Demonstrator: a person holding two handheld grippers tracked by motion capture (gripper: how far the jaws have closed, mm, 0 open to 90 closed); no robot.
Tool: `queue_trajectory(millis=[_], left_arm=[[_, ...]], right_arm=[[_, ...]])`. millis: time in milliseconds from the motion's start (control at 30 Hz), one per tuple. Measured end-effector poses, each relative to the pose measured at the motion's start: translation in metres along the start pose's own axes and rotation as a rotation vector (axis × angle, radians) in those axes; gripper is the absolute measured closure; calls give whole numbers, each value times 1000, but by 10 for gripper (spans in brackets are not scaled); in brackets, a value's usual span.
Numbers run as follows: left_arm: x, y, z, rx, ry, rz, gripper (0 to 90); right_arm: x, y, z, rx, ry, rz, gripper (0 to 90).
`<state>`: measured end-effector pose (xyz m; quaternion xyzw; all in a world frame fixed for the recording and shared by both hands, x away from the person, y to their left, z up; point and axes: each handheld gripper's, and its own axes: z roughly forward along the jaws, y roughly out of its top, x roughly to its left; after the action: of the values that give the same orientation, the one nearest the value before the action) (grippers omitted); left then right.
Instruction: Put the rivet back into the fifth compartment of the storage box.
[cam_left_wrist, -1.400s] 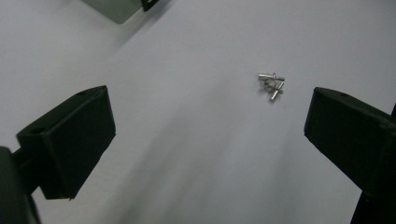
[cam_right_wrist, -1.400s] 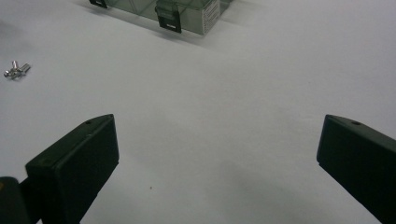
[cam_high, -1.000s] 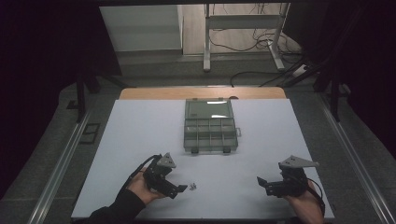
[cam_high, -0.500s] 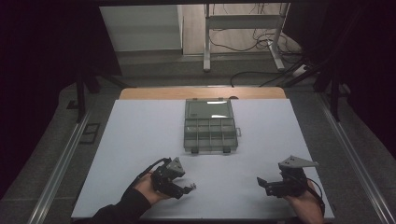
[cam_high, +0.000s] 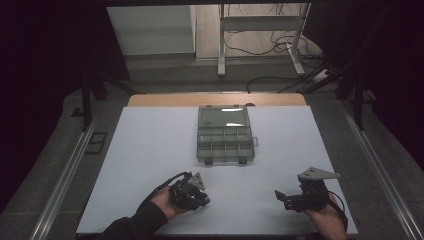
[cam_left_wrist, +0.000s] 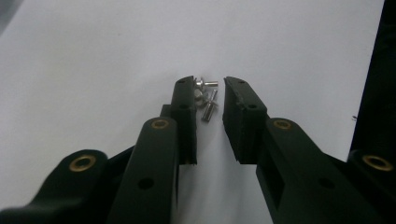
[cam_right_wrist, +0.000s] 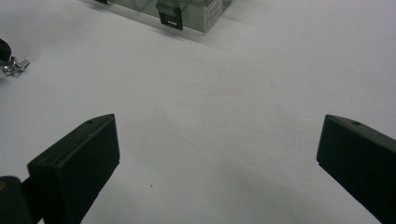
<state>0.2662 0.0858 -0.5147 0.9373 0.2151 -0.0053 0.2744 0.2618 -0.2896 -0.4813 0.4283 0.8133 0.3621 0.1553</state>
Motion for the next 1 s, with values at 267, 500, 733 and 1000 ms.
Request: queue_trajectory(millis=[267, 500, 733, 1000], left_arm=[[-3, 3, 6, 26, 34, 34, 771], [-5, 4, 5, 39, 50, 53, 816], [0, 3, 1, 18, 22, 13, 819], [6, 2, -7, -6, 18, -37, 819]], right_arm=[[0, 0, 0, 0, 0, -1, 0], [0, 0, 0, 3, 1, -3, 0], [0, 0, 0, 2, 1, -4, 0], [0, 0, -1, -2, 2, 0, 0]])
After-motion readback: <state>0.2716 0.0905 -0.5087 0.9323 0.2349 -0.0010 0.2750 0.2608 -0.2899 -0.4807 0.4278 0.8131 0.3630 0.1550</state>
